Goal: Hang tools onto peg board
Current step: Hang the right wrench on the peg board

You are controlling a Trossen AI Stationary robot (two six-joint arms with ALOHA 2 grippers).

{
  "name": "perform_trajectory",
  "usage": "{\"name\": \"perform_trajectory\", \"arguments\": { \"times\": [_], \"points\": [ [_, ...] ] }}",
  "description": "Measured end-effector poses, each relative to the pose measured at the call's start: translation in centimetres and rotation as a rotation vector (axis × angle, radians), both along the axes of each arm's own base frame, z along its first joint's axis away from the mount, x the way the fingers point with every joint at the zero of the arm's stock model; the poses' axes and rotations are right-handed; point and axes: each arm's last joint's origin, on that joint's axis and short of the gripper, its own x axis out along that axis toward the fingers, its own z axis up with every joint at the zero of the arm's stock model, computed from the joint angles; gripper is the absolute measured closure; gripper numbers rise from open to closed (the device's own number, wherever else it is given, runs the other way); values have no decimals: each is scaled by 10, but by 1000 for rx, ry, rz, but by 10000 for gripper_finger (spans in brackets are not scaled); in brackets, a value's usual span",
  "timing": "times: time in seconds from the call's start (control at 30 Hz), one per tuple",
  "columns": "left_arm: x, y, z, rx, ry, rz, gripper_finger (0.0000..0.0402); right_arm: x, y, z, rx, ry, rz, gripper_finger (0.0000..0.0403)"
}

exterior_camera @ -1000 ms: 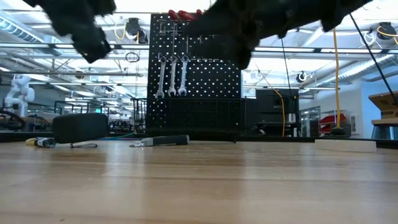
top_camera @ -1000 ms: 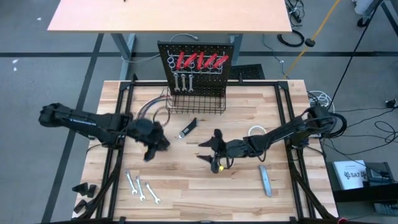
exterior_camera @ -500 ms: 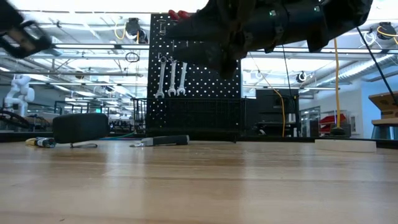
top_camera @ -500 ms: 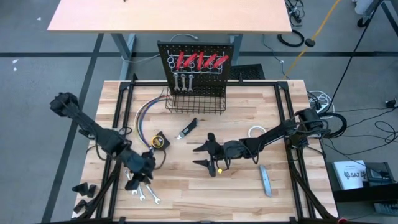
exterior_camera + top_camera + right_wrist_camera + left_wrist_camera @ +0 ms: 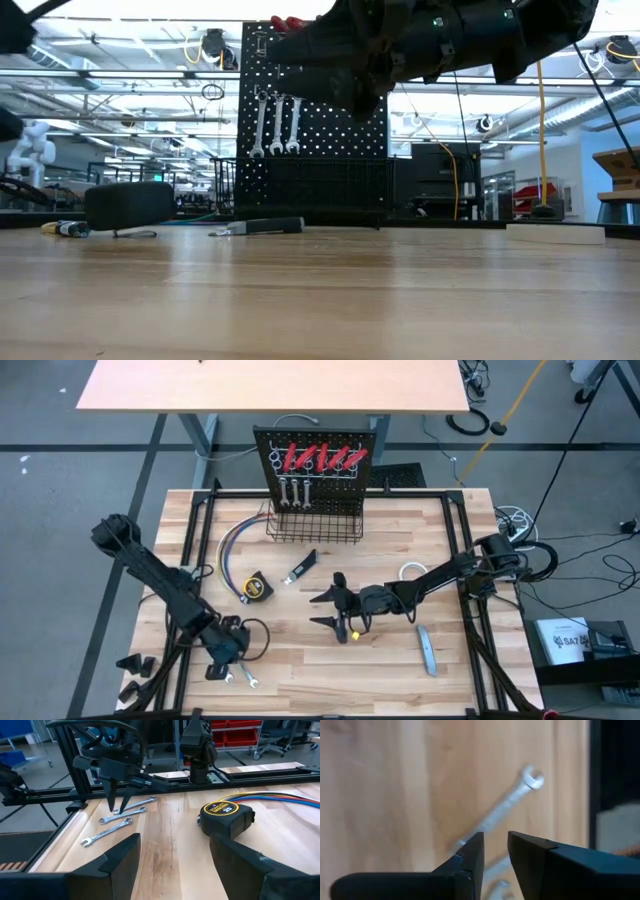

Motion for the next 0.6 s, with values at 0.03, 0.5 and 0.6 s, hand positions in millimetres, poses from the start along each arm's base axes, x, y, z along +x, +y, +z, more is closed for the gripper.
{"name": "perform_trajectory", "arguments": {
  "times": [0.03, 0.5, 0.6],
  "points": [
    [0, 0, 0, 14, -10, 5, 321, 0, -1, 0, 1, 0, 0, 172],
    [-8, 1, -6, 66, 81, 74, 396, 1, -4, 0, 11, 3, 36, 172],
    [-8, 0, -12, 96, 111, 77, 396, 1, -4, 0, 10, 4, 35, 172]
  ]
}}
